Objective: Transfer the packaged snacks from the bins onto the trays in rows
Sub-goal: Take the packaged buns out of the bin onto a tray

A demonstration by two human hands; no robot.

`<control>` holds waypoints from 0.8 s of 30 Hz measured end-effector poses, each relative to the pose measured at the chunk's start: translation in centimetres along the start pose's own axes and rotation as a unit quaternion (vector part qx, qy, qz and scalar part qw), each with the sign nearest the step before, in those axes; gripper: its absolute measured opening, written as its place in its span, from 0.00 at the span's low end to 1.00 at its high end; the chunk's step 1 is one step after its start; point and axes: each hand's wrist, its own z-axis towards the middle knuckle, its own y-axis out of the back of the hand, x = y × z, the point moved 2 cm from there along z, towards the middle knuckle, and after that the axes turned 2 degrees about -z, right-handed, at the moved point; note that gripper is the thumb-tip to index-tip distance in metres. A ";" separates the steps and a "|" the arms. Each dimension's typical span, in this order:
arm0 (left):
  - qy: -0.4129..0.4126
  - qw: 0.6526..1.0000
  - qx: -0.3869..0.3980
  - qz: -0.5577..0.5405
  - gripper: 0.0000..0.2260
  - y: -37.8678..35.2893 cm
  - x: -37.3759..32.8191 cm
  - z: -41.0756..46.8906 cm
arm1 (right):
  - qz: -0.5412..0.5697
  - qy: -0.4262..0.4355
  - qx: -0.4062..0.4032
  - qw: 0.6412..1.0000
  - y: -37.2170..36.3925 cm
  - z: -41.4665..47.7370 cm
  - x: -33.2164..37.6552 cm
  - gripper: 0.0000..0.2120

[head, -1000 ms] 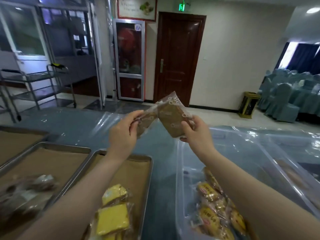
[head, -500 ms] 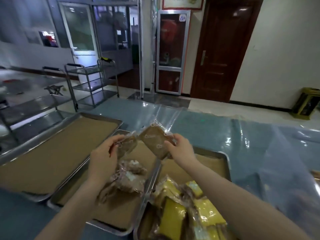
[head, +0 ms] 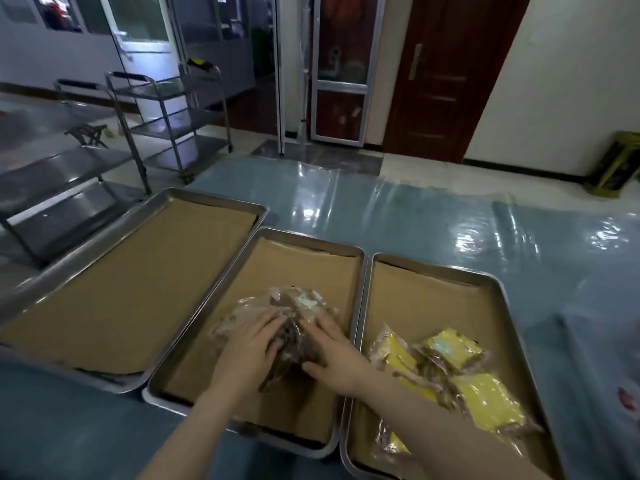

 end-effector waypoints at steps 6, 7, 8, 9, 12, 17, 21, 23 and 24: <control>0.066 0.979 0.162 0.101 0.40 -4.6 4.6 -0.3 | -0.086 -0.035 0.046 0.995 0.2 0.6 -2.5 0.36; 0.063 0.977 0.175 0.104 0.41 -4.7 4.8 0.1 | -0.096 -0.032 0.048 0.994 0.3 0.8 -2.7 0.36; 0.059 0.975 0.183 0.108 0.42 -4.6 5.0 0.6 | -0.103 -0.031 0.049 0.993 0.4 1.2 -2.9 0.36; 0.057 0.974 0.190 0.112 0.43 -4.6 5.1 1.0 | -0.105 -0.032 0.048 0.993 0.4 1.5 -3.0 0.36; 0.062 0.969 0.214 0.107 0.45 -4.0 4.9 1.8 | -0.108 -0.030 0.046 0.993 0.3 2.2 -3.2 0.36; 0.024 0.976 0.214 0.038 0.43 -2.4 0.7 3.8 | -0.073 -0.031 -0.006 0.997 2.8 2.2 -3.3 0.33; -0.046 0.984 0.173 0.008 0.37 -0.6 -4.8 5.6 | -0.046 -0.026 -0.070 0.996 7.0 0.3 -3.0 0.27; -0.074 0.986 0.150 0.012 0.35 0.6 -7.8 6.7 | -0.051 -0.018 -0.114 0.992 9.8 -1.9 -3.1 0.23; -0.083 0.986 0.141 0.012 0.34 1.1 -9.4 7.2 | -0.058 -0.016 -0.131 0.990 11.3 -3.2 -3.3 0.22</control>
